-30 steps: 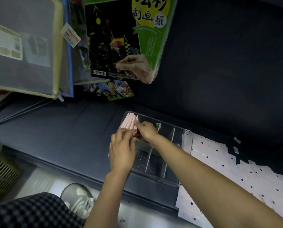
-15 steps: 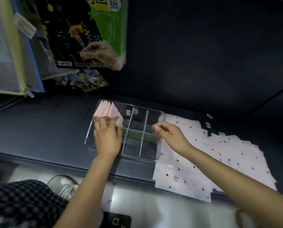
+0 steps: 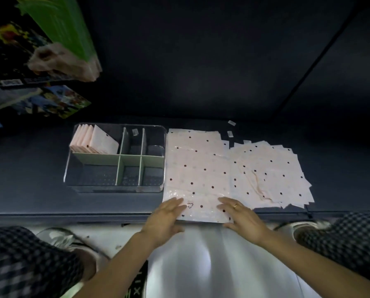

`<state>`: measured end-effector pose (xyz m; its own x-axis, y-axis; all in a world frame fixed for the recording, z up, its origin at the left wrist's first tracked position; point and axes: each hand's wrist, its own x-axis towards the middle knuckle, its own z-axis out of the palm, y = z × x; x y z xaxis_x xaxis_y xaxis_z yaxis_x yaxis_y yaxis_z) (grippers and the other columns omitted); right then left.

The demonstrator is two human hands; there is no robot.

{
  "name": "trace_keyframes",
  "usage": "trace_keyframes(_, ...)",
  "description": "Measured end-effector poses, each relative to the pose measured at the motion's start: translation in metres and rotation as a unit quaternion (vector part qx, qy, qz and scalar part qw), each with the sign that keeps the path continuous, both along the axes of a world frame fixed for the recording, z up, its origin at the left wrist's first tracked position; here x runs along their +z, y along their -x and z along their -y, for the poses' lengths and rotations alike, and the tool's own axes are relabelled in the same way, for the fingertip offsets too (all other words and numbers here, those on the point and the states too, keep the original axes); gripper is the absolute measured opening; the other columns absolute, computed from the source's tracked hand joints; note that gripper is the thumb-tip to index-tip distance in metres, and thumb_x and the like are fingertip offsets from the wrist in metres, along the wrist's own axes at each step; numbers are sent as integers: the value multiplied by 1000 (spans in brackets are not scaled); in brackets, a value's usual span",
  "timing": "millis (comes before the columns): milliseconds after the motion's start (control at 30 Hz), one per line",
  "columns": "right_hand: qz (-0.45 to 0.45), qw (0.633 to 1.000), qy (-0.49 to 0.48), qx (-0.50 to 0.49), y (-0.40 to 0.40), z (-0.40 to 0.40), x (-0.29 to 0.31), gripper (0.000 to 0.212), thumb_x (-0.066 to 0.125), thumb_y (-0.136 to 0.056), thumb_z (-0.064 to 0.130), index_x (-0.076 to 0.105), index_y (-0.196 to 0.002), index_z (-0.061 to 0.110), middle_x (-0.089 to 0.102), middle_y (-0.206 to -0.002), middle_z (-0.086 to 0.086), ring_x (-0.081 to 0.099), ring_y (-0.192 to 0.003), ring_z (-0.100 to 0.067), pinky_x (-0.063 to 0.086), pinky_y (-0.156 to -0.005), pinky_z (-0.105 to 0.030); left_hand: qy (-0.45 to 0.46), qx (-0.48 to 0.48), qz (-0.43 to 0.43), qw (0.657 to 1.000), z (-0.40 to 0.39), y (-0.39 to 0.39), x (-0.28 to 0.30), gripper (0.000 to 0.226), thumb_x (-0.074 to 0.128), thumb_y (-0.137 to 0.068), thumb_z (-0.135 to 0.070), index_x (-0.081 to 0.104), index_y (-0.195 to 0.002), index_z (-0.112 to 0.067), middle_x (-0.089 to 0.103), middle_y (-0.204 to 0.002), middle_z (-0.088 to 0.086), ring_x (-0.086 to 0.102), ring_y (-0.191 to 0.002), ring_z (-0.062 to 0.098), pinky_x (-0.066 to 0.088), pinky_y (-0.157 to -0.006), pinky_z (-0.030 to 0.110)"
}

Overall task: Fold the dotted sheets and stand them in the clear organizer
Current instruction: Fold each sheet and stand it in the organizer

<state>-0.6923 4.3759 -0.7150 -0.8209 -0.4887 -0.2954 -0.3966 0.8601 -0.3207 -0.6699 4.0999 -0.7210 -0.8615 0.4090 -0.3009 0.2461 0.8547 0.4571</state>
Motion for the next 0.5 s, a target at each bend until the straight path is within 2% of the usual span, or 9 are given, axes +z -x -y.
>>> trace_keyframes(67,-32,999,39,-14,-2,-1,-2,40,58,-92,31,54,-129,17,32,-150,7,30,-138,-7,25,-108,-14,25,2,-5,1000,-1,-6,-6,66,52,-94,-41,20,-150,-28,4,-159,-12,1,-146,8,2,-117,22)
trace_keyframes(167,-54,994,86,-43,-2,-2,-5,20,57,-93,22,70,-105,12,49,-140,1,39,-135,-10,19,-104,-5,34,15,-35,999,-5,-8,-8,56,49,-96,-40,28,-147,-31,13,-157,-15,11,-145,7,10,-117,22)
trace_keyframes(233,-16,991,111,-73,3,-4,-5,15,60,-91,16,73,-96,10,56,-133,-1,43,-131,-8,20,-102,-3,38,25,-49,998,-7,-9,-8,49,47,-96,-41,36,-144,-33,21,-155,-16,17,-143,5,16,-115,23)
trace_keyframes(300,50,977,159,-132,10,-5,-1,11,67,-86,10,72,-95,7,68,-111,-2,55,-117,-11,34,-102,-13,37,32,-51,997,-10,-9,-6,47,48,-95,-43,40,-141,-35,28,-152,-16,23,-140,5,19,-112,23)
trace_keyframes(367,121,949,222,-187,16,-6,5,7,72,-80,4,72,-86,8,69,-95,0,62,-103,-15,44,-97,-24,23,38,-59,997,-12,-8,-3,47,51,-93,-45,43,-139,-35,39,-146,-15,31,-135,7,23,-107,23)
trace_keyframes(433,177,926,260,-207,21,-9,11,14,73,-78,3,67,-69,12,70,-97,2,63,-103,-11,47,-94,-22,-8,48,-68,996,-14,-6,1,48,57,-89,-46,47,-136,-36,46,-139,-14,36,-129,9,25,-102,23)
trace_keyframes(500,223,905,292,-216,27,-14,18,19,73,-79,6,64,-64,14,71,-98,3,66,-98,-6,49,-87,-17,-44,62,-64,995,-15,-4,6,48,62,-86,-45,51,-132,-35,49,-135,-15,38,-128,8,25,-102,22)
